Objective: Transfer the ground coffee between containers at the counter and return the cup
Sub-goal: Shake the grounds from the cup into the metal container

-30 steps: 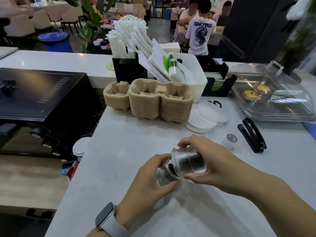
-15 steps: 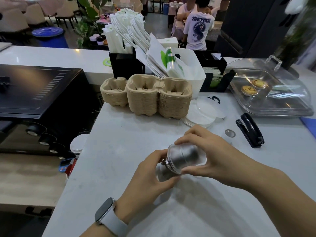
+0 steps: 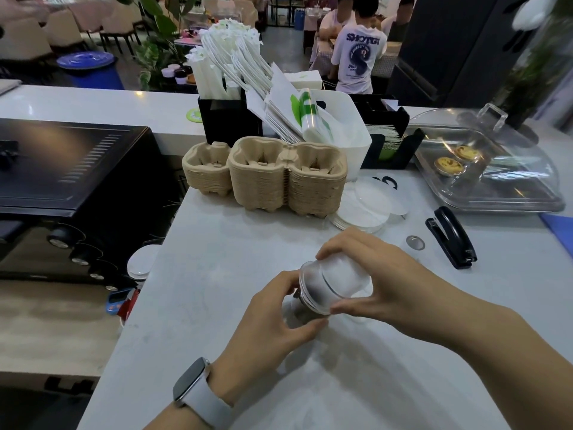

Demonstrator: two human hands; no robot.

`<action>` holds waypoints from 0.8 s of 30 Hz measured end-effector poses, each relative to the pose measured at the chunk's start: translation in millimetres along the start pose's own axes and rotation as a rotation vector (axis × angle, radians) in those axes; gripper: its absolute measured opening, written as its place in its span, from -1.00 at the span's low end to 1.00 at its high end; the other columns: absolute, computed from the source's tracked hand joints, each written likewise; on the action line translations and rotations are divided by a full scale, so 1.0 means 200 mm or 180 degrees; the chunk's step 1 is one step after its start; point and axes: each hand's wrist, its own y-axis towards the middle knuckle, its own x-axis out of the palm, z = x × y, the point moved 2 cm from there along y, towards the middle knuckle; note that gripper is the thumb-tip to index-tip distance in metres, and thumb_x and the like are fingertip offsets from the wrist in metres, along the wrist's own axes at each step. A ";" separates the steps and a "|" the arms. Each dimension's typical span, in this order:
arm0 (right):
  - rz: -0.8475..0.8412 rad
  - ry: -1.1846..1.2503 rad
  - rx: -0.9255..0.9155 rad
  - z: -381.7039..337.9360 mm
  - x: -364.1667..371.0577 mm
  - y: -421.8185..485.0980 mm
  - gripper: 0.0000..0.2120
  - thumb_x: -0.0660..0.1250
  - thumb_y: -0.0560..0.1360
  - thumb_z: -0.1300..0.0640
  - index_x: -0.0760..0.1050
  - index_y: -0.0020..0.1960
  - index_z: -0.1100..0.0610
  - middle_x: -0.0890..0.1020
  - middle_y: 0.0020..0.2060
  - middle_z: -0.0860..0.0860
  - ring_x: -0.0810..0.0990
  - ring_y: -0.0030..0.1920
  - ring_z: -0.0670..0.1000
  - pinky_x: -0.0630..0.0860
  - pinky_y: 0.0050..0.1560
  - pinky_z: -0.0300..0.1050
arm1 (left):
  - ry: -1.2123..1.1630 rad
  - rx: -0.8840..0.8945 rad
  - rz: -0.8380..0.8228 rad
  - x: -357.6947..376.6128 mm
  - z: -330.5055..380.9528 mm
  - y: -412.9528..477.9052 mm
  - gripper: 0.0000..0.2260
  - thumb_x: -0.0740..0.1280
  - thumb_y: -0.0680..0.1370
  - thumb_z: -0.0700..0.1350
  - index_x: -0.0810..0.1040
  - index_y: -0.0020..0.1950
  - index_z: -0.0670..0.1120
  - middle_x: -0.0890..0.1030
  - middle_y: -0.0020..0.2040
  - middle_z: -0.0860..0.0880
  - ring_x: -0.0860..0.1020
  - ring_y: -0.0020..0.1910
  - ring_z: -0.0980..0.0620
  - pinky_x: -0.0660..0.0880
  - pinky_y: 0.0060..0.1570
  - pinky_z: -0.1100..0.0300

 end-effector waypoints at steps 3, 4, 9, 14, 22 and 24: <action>0.0009 -0.0035 -0.0090 -0.01 0.00 0.01 -0.52 0.58 0.44 0.09 0.48 0.29 -0.01 0.51 0.17 -0.16 0.48 0.21 -0.12 0.42 0.19 -0.27 | 0.0037 -0.0019 0.0010 0.00 0.00 0.00 -0.59 0.56 0.47 0.05 0.52 0.26 0.17 0.65 0.14 0.23 0.62 0.18 0.17 0.54 0.13 0.25; 0.0035 -0.0040 -0.0121 -0.02 0.00 0.01 -0.52 0.58 0.44 0.09 0.48 0.29 0.00 0.51 0.17 -0.15 0.49 0.21 -0.10 0.42 0.19 -0.25 | 0.0024 -0.0030 0.0006 0.00 -0.01 0.00 -0.60 0.56 0.47 0.05 0.53 0.25 0.16 0.65 0.14 0.23 0.62 0.18 0.17 0.55 0.14 0.23; 0.0046 -0.0108 -0.0188 -0.01 0.00 0.02 -0.47 0.58 0.44 0.07 0.48 0.34 0.01 0.52 0.19 -0.12 0.49 0.21 -0.10 0.41 0.18 -0.28 | -0.0015 -0.0036 0.0017 0.00 0.00 0.00 -0.59 0.56 0.47 0.03 0.53 0.27 0.15 0.65 0.15 0.23 0.62 0.21 0.17 0.54 0.16 0.27; 0.0058 -0.0164 -0.0102 0.02 0.01 0.03 -0.38 0.58 0.45 0.03 0.42 0.43 -0.02 0.49 0.23 -0.12 0.47 0.24 -0.10 0.42 0.21 -0.22 | -0.0029 -0.0039 -0.0002 -0.02 0.00 -0.01 -0.59 0.56 0.47 -0.05 0.55 0.27 0.12 0.67 0.15 0.23 0.62 0.21 0.21 0.52 0.17 0.30; 0.0238 -0.0066 -0.0047 0.04 0.03 0.02 -0.29 0.56 0.46 -0.01 0.33 0.51 -0.02 0.49 0.22 -0.10 0.48 0.24 -0.11 0.46 0.26 -0.12 | -0.0094 0.0000 0.0080 -0.03 0.01 -0.01 -0.57 0.56 0.47 -0.04 0.54 0.29 0.13 0.66 0.19 0.28 0.61 0.22 0.26 0.52 0.21 0.33; 0.0173 -0.0079 -0.0056 0.04 0.03 0.01 -0.32 0.56 0.46 -0.03 0.36 0.49 -0.01 0.49 0.23 -0.11 0.48 0.25 -0.12 0.47 0.24 -0.12 | -0.0099 0.0021 0.0083 -0.03 0.02 -0.01 -0.57 0.54 0.45 0.01 0.54 0.29 0.15 0.65 0.19 0.28 0.62 0.22 0.24 0.53 0.20 0.33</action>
